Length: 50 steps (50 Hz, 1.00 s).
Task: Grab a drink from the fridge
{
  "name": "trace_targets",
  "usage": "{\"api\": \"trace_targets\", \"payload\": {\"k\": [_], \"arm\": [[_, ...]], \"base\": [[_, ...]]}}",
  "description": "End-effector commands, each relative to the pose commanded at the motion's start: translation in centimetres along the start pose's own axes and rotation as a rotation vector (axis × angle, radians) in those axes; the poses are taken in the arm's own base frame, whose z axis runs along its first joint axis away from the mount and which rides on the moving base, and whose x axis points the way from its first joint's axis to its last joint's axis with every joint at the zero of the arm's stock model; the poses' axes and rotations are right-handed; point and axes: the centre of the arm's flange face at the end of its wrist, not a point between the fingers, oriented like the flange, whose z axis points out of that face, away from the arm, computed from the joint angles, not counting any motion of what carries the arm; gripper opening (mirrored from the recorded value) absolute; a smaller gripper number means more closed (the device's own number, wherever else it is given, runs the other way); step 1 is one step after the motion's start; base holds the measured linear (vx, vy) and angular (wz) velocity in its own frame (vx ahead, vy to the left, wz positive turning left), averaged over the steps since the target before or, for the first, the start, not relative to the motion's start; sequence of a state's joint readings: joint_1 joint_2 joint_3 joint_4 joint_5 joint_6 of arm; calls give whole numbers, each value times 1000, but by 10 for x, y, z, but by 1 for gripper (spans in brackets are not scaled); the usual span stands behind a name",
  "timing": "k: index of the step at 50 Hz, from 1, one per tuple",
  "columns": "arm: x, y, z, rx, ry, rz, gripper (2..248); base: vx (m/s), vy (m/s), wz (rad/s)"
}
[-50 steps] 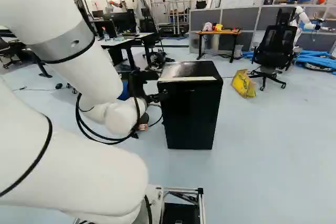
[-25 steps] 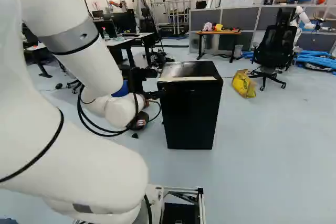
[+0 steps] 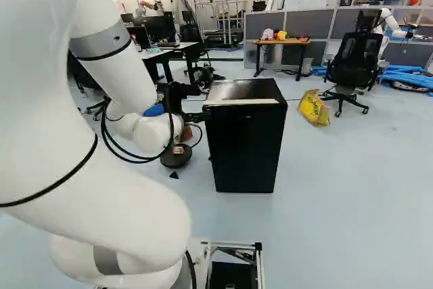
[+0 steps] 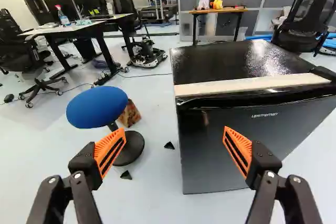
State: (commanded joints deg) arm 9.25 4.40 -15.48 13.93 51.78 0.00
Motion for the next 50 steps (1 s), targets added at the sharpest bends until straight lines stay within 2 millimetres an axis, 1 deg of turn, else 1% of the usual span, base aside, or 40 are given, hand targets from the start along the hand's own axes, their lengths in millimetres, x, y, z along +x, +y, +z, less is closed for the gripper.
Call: {"api": "trace_targets", "payload": {"k": [15, 33, 50], "arm": [[4, -15, 17, -23, 26, 33, 247], [-3, -33, 40, -62, 40, 59, 247], [-11, -45, 62, -115, 58, 81, 247]], "base": [[0, 0, 0], [0, 0, 0], [0, 0, 0]]}}
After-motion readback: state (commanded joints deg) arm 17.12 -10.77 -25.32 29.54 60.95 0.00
